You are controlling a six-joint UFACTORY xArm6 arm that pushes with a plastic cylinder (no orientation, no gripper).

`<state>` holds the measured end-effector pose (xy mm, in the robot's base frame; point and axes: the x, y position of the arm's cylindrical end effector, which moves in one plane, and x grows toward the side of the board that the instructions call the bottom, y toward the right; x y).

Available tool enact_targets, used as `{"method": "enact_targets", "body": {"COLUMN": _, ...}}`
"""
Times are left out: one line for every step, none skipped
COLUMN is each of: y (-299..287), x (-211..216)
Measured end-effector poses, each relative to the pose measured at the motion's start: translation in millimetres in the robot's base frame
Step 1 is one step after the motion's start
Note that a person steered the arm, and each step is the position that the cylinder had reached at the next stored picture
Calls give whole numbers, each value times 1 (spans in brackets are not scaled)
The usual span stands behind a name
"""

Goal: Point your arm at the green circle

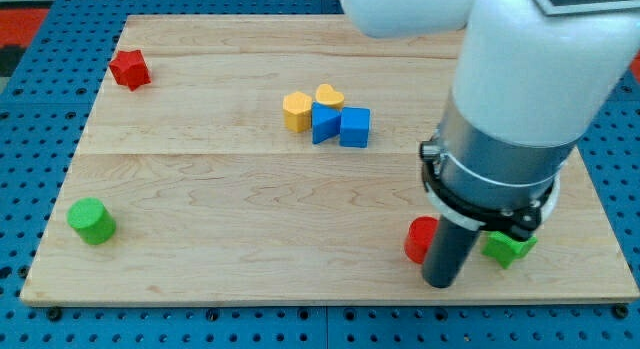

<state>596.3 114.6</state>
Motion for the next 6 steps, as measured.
{"method": "enact_targets", "body": {"y": 4, "x": 13}}
{"method": "enact_targets", "body": {"y": -41, "x": 22}}
{"method": "enact_targets", "body": {"y": -165, "x": 22}}
{"method": "enact_targets", "body": {"y": -274, "x": 19}}
{"method": "enact_targets", "body": {"y": -356, "x": -4}}
{"method": "enact_targets", "body": {"y": -394, "x": -38}}
